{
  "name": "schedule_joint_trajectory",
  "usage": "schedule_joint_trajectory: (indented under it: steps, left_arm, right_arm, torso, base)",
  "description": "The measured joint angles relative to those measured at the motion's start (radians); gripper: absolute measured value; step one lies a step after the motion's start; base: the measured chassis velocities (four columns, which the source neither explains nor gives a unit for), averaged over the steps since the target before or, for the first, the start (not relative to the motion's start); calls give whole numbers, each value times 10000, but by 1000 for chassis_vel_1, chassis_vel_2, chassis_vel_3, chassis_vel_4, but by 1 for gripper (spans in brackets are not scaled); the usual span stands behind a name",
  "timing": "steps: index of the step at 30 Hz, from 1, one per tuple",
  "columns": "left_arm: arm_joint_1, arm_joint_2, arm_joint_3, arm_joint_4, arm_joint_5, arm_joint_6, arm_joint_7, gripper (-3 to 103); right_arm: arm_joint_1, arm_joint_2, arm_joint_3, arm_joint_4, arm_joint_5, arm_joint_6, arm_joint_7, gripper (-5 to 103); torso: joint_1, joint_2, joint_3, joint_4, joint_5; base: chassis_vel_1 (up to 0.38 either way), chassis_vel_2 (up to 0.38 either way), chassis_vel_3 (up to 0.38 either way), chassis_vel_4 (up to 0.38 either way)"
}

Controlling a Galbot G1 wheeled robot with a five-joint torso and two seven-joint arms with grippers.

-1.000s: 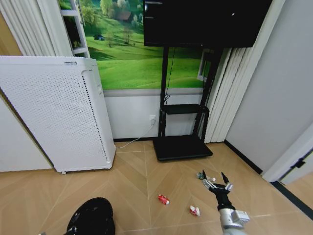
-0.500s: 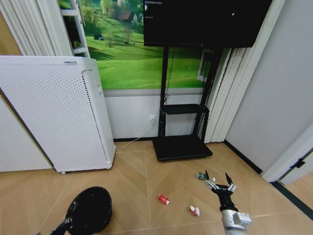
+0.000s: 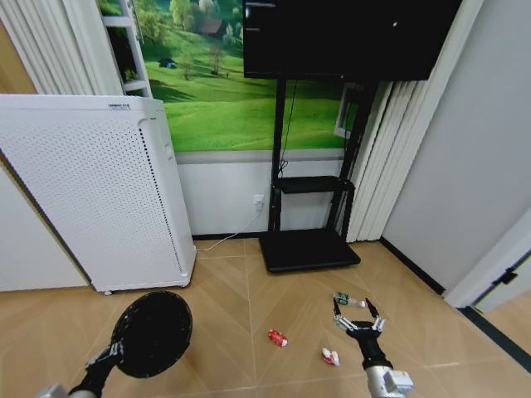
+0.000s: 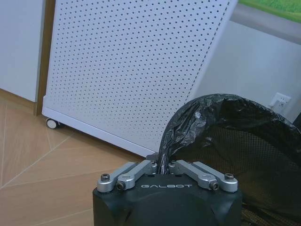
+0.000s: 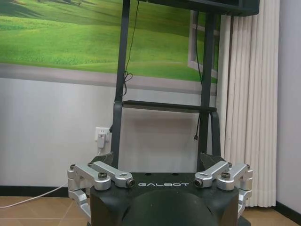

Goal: Pick up the trash bin and place the garbage on the floor into it.

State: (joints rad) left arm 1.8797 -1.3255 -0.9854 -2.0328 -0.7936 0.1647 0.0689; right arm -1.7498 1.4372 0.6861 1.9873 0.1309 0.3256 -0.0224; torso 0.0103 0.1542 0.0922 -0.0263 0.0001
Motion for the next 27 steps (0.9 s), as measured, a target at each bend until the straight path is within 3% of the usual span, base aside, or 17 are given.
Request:
schedule_joint_trajectory:
  steps: [6, 20, 27]
  left_arm:
    - [148, -90, -39, 77, -618, -59, -58, 4]
    - [396, -320, 41, 71, -712, -46, -239, 4]
    - [668, -391, -233, 273, -335, -26, -475, 4]
  right_arm:
    - [13, -25, -192, -86, -107, 23, 29, 100]
    - [1052, -632, -881, -793, 104, 347, 30, 100]
    - [2816, -1535, -1749, -2570, 314, 193, 59, 100]
  torso:
    - [0, 0, 1, -4, -4]
    - [0, 1, 1, -3, -3]
    - [1, 0, 2, 1, 1]
  base:
    - [120, 115, -125, -128]
    - [181, 170, -178, -185]
    - [7, 1, 37, -2]
